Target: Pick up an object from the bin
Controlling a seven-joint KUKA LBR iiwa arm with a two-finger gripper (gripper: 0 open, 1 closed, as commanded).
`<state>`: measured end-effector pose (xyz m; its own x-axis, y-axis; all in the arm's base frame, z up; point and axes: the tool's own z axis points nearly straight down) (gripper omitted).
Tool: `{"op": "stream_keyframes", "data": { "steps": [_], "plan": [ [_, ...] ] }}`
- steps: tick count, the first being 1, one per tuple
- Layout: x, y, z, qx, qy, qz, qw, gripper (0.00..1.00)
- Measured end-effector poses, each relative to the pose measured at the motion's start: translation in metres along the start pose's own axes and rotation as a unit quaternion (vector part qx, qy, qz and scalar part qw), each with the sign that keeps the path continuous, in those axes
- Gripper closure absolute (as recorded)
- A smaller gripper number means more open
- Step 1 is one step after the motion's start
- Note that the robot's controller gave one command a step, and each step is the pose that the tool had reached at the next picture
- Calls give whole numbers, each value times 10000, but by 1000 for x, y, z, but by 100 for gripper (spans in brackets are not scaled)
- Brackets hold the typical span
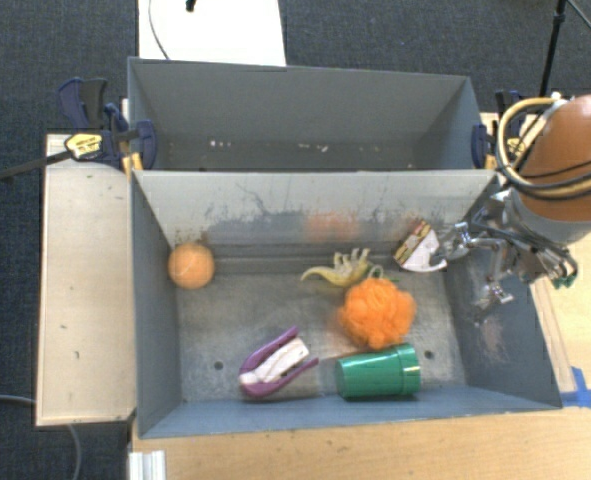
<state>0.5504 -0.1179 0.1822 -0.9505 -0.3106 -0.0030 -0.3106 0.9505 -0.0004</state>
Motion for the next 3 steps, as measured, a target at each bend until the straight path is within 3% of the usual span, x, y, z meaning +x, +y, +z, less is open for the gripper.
{"op": "stream_keyframes", "data": {
  "steps": [1, 2, 3],
  "plan": [
    [21, 22, 41, 23, -32, 62, 10000, 0],
    [30, 35, 73, -2, 10, -759, 9971, 0],
    [38, 50, 92, 1, 2, -2325, 9726, 0]
  ]
}}
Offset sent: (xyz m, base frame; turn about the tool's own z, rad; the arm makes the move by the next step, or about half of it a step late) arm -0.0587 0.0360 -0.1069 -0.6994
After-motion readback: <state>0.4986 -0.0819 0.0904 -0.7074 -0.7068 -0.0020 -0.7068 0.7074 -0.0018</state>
